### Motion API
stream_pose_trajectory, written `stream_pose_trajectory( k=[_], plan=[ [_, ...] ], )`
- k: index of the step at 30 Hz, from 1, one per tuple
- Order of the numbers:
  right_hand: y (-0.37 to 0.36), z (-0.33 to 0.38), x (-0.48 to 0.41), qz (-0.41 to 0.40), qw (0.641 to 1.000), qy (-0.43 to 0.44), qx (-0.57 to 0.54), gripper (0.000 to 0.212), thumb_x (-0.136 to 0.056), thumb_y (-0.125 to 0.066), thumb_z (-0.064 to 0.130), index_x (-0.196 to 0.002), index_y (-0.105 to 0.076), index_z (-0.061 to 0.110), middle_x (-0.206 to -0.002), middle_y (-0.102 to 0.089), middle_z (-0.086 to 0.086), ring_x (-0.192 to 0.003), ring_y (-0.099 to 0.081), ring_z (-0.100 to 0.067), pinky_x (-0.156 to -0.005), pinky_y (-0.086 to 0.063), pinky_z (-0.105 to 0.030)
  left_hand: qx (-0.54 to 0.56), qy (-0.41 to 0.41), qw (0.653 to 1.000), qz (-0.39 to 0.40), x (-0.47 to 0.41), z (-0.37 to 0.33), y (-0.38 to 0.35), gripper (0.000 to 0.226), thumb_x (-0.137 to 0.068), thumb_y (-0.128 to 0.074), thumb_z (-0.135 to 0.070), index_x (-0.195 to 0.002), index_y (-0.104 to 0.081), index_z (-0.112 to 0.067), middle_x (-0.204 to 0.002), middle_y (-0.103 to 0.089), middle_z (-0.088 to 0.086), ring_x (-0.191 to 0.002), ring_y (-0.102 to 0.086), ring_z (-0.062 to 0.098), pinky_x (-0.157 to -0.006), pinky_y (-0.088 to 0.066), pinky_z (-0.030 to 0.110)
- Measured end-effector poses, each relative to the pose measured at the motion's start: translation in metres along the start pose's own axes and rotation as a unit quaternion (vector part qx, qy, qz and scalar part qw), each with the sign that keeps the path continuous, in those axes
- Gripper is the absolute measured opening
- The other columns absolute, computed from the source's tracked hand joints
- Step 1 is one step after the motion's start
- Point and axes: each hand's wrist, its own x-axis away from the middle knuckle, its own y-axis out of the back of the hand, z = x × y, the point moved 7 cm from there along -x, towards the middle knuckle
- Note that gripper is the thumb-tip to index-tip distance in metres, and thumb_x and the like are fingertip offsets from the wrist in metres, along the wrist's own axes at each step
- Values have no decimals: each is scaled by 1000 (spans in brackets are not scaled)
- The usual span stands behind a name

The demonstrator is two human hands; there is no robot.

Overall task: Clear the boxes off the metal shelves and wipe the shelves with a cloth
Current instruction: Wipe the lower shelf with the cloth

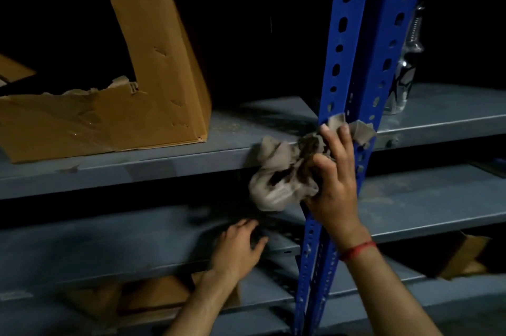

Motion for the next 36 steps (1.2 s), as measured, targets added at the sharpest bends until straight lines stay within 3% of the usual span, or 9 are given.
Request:
stream_pose_trajectory(
  k=[5, 9, 13, 16, 20, 25, 30, 33, 36],
  plan=[
    [7, 8, -3, -17, 1000, 11, 23, 29, -81, -72, 27, -88, -59, 2, -144, -45, -26, -143, -28, -48, -117, -25, -57, -96, 23, 992, 81, 0, 19, -36, 51, -99, -47, -52, -145, -45, -31, -147, -48, -3, -129, -51, 25, -100, -44, 35],
    [5, 5, 9, -51, 995, 0, 88, 21, -82, -76, 8, -71, -61, 0, -137, -45, -15, -134, -39, -41, -112, -37, -51, -170, 8, 982, 84, -6, 13, -39, 40, -101, -49, -43, -138, -52, -27, -138, -52, 2, -122, -56, 27, -95, -47, 35],
    [-2, -5, 49, -54, 993, 0, 105, 16, -89, -68, 1, -86, -54, 7, -133, -46, -13, -126, -46, -36, -108, -42, -45, -207, -13, 974, 93, -13, 11, -40, 38, -100, -52, -45, -129, -61, -21, -131, -58, 5, -119, -58, 26, -94, -48, 34],
    [-12, -17, 84, -36, 991, -83, 98, 21, -83, -67, -8, -95, -57, 7, -132, -44, -12, -126, -45, -34, -105, -43, -44, -224, -21, 971, 86, -14, 11, -40, 39, -99, -53, -46, -127, -64, -21, -128, -60, 4, -118, -59, 25, -94, -48, 35],
    [-32, -22, 145, 5, 983, -145, 113, 21, -85, -66, 3, -103, -56, 6, -131, -41, -13, -125, -43, -35, -103, -46, -47, -220, -31, 972, 72, -15, 16, -41, 42, -98, -54, -49, -127, -63, -19, -128, -62, 4, -117, -60, 26, -92, -49, 35],
    [-58, -35, 227, 64, 930, -356, 60, 59, -71, -80, -12, -120, -54, 11, -136, -39, -9, -132, -42, -32, -102, -49, -56, -228, -67, 970, 56, -14, 16, -40, 43, -100, -49, -49, -134, -56, -24, -129, -61, 3, -116, -60, 26, -90, -49, 34],
    [-66, -11, 232, -39, 875, -481, -29, 27, -89, -53, -1, -116, -50, 3, -145, -33, -3, -139, -35, -23, -116, -32, -47, -238, -71, 967, 57, -15, 17, -40, 42, -100, -49, -49, -133, -57, -24, -126, -62, 4, -115, -61, 25, -89, -49, 33],
    [-73, 6, 232, -46, 855, -507, -98, 42, -94, -42, 11, -133, -39, -4, -129, -41, 12, -125, -43, -15, -111, -33, -54, -242, -77, 966, 54, -17, 16, -40, 43, -99, -51, -50, -131, -59, -24, -125, -63, 4, -115, -61, 24, -89, -49, 33],
    [-76, 15, 239, -14, 842, -524, -124, 46, -95, -35, 28, -141, -39, 30, -148, -36, 0, -143, -32, -23, -119, -23, -56, -241, -79, 965, 60, -21, 16, -38, 43, -98, -54, -50, -131, -60, -24, -126, -65, 5, -116, -61, 24, -91, -49, 33]
  ],
)
